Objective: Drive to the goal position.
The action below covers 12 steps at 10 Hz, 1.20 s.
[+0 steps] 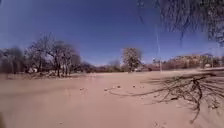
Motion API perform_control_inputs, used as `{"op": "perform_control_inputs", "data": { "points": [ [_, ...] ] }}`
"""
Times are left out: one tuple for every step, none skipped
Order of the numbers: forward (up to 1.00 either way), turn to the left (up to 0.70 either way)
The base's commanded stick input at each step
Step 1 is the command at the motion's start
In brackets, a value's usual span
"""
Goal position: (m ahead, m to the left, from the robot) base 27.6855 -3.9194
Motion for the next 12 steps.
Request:
{"op": "perform_control_inputs", "data": {
  "points": [
    [1.0, 0.0],
    [1.0, 0.0],
    [1.0, 0.0],
    [1.0, 0.0],
    [1.0, 0.0],
    [1.0, 0.0],
    [1.0, 0.0],
    [1.0, -0.02],
    [1.0, -0.23],
    [1.0, -0.27],
    [1.0, -0.27],
    [1.0, -0.27]
  ]
}}
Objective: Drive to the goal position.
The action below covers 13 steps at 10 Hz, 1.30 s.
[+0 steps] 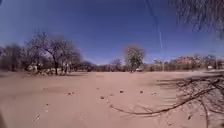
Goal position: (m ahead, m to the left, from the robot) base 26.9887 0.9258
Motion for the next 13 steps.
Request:
{"op": "perform_control_inputs", "data": {
  "points": [
    [1.0, -0.18],
    [1.0, 0.0],
    [1.0, 0.0],
    [1.0, 0.0],
    [1.0, 0.0],
    [1.0, 0.0],
    [1.0, 0.0],
    [1.0, 0.0],
    [1.0, 0.0],
    [1.0, 0.0],
    [1.0, 0.0],
    [1.0, 0.0],
    [1.0, 0.0]
  ]
}}
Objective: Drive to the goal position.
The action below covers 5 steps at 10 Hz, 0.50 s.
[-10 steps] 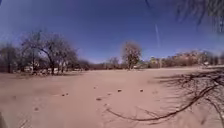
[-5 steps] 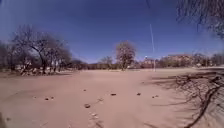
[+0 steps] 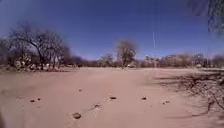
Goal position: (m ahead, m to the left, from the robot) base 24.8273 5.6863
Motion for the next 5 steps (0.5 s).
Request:
{"op": "perform_control_inputs", "data": {
  "points": [
    [1.0, 0.0],
    [1.0, 0.0],
    [1.0, 0.0],
    [1.0, 0.0],
    [1.0, 0.0]
  ]
}}
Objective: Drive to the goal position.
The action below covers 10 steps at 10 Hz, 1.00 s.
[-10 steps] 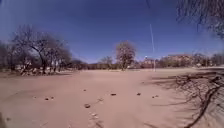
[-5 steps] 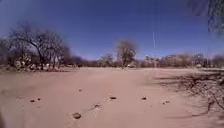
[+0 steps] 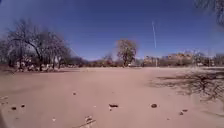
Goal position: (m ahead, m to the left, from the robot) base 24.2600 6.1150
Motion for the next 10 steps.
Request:
{"op": "perform_control_inputs", "data": {
  "points": [
    [1.0, 0.0],
    [1.0, 0.0],
    [1.0, 0.0],
    [1.0, 0.0],
    [1.0, 0.0],
    [1.0, 0.0],
    [1.0, 0.0],
    [1.0, 0.0],
    [1.0, 0.0],
    [1.0, 0.0]
  ]
}}
